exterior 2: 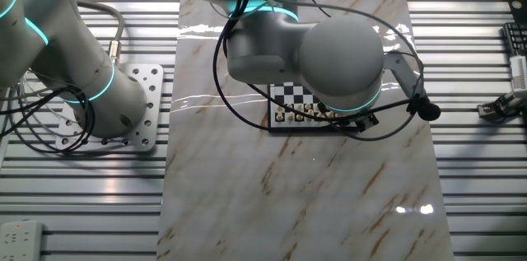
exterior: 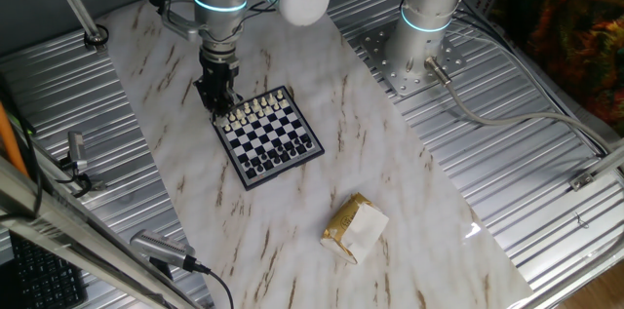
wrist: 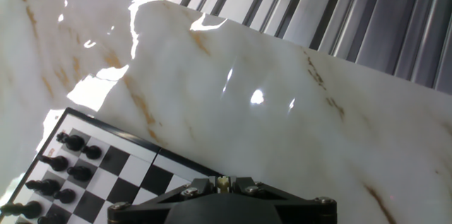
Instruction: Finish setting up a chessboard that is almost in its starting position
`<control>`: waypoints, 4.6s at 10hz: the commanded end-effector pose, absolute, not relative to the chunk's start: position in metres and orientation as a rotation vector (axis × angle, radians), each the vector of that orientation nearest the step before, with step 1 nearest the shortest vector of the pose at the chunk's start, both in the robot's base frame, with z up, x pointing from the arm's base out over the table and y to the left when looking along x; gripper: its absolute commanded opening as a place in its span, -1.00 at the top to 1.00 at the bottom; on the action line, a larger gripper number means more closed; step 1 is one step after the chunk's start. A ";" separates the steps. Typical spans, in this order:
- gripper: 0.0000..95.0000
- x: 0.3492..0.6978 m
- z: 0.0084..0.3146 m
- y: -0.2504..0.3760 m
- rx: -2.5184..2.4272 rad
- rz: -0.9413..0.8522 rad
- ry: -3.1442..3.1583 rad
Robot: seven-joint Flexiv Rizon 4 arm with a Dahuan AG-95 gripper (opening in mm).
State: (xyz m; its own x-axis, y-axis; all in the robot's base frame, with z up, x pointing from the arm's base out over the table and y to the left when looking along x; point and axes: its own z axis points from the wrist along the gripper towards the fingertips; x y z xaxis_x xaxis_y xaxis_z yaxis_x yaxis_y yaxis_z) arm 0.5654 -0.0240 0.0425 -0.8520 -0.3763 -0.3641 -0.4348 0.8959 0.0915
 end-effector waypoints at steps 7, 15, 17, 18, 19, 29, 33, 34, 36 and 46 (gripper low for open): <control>1.00 0.566 0.042 -0.024 -0.600 0.241 2.709; 1.00 0.566 0.042 -0.024 -0.584 0.255 2.689; 1.00 0.566 0.042 -0.024 -0.584 0.256 2.688; 1.00 0.566 0.041 -0.024 -0.585 0.256 2.688; 1.00 0.565 0.041 -0.024 -0.585 0.255 2.689; 1.00 0.565 0.037 -0.025 -0.589 0.252 2.690; 1.00 0.564 0.037 -0.025 -0.587 0.252 2.690; 1.00 0.564 0.037 -0.026 -0.588 0.252 2.690; 1.00 0.562 0.036 -0.026 -0.587 0.252 2.690; 1.00 0.561 0.038 -0.026 -0.568 0.260 2.697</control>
State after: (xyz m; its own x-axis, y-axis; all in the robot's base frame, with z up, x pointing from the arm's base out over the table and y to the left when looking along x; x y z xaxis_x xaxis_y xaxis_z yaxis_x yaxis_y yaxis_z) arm 0.5617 -0.0261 0.0374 -0.8506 -0.3495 -0.3928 -0.4178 0.9029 0.1014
